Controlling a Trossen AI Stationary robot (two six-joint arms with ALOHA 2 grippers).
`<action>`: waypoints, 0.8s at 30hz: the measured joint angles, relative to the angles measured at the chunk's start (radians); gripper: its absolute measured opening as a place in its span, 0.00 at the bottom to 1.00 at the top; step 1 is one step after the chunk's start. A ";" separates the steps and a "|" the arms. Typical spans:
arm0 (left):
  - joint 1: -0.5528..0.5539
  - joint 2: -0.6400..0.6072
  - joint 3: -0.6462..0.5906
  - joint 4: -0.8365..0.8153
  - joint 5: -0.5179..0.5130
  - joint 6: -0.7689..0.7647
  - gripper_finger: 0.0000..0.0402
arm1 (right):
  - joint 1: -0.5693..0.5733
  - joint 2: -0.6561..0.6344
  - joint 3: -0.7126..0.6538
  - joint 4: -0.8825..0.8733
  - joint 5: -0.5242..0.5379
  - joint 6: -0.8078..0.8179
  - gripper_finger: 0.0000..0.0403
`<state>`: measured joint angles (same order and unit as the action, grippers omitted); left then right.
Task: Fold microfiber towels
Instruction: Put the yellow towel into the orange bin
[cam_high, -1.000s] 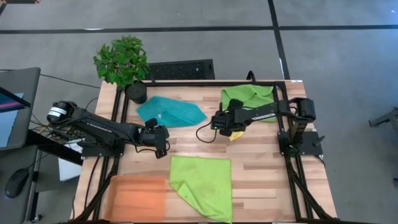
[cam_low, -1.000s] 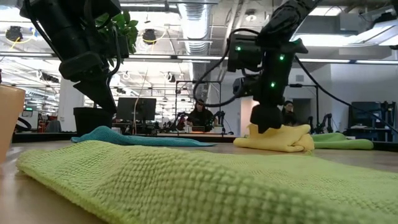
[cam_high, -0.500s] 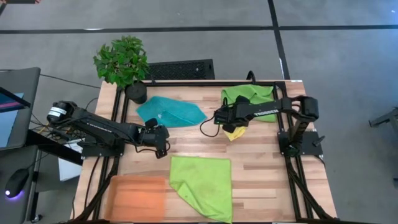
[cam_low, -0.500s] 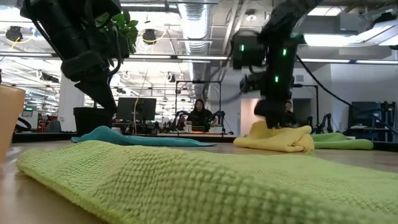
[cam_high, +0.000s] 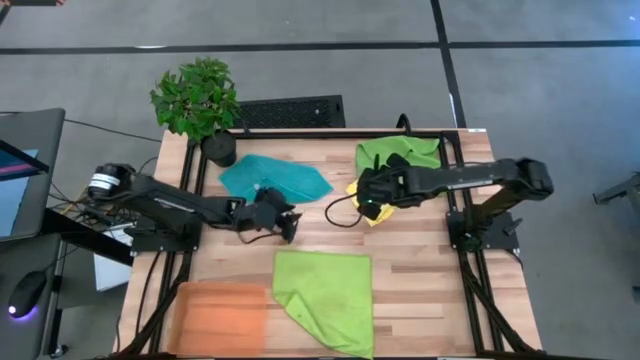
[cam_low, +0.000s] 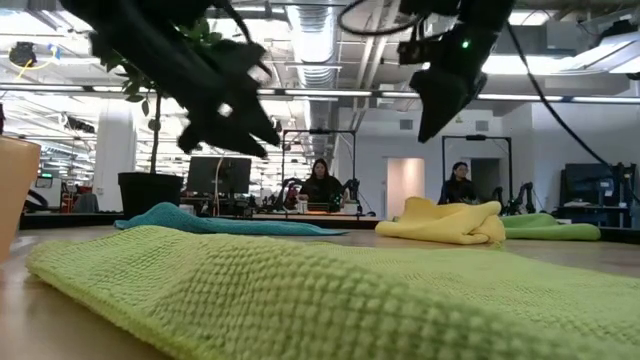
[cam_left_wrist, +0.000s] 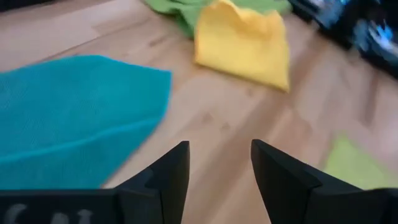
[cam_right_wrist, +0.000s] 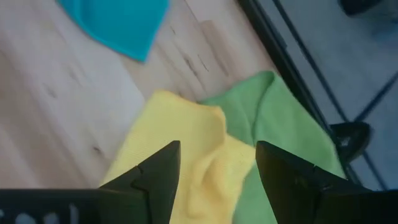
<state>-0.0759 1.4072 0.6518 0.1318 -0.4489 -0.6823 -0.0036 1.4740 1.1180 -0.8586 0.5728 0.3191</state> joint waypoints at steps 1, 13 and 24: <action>0.025 0.026 0.000 0.043 0.011 -0.018 0.41 | 0.006 -0.012 -0.001 -0.005 -0.007 0.007 0.58; 0.195 0.410 0.266 0.305 0.421 0.145 0.41 | 0.078 -0.067 -0.001 -0.092 -0.086 0.054 0.58; 0.137 0.633 0.607 -0.010 0.336 0.931 0.41 | 0.096 -0.065 -0.001 -0.162 -0.085 0.100 0.58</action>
<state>0.0610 2.0403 1.2585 0.1216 -0.1129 0.2488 0.0921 1.4090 1.1172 -1.0201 0.4877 0.4191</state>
